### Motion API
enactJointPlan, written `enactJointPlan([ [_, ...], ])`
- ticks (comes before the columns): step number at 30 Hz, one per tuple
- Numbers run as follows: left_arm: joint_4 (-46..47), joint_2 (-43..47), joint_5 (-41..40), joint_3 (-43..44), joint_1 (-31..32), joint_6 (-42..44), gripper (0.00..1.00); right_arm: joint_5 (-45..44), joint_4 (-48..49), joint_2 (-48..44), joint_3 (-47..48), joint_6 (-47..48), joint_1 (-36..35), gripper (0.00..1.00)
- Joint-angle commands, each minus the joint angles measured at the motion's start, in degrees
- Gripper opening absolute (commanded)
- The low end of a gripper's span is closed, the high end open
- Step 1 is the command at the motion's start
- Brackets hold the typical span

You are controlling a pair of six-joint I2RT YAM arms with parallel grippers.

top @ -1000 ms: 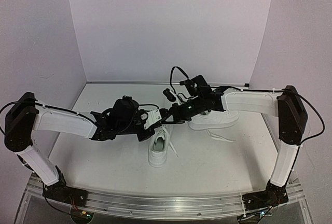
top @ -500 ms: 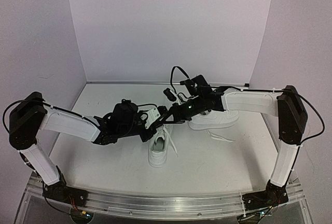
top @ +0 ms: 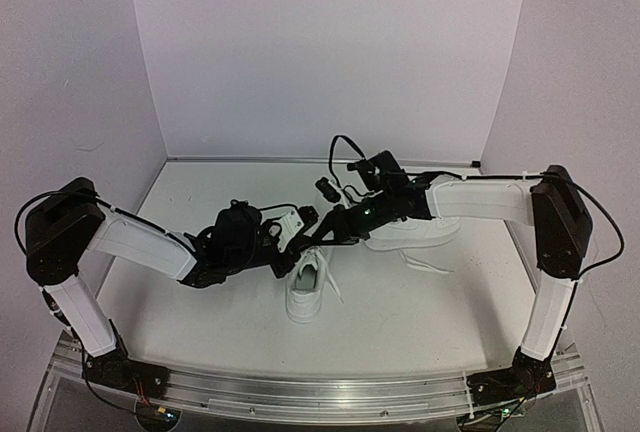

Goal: Tie the shoes

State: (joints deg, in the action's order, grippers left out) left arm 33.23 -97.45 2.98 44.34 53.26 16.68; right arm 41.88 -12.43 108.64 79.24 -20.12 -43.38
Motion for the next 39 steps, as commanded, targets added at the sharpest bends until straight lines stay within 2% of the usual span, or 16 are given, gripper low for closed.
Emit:
enactJointPlan([
  [1,4.6,0.8,1.7,-1.1,-1.1,-1.8,0.00,2.0,2.3,-3.3,-2.6,-0.1,2.1,0.27],
  [4,4.5,1.2,1.8,-1.4,-1.3,-1.7,0.00,1.9,3.8,-6.5,-4.8,-0.9,4.5,0.37],
  [9,4.2,1.6,2.1,-1.9,-1.5,-1.5,0.00,1.5,5.1,-6.4,-6.0,-1.7,6.4,0.38],
  [16,4.1,1.7,3.0,-1.5,-1.6,-1.4,0.00,1.5,6.8,-1.6,-5.0,-2.6,6.3,0.19],
  [19,3.9,1.7,3.2,-1.2,-1.6,-1.3,0.00,2.7,7.3,0.3,-4.0,-2.7,6.3,0.14],
  [39,4.0,0.6,3.7,-0.3,-1.6,-0.7,0.00,11.5,11.9,3.9,-2.9,-5.2,4.6,0.14],
])
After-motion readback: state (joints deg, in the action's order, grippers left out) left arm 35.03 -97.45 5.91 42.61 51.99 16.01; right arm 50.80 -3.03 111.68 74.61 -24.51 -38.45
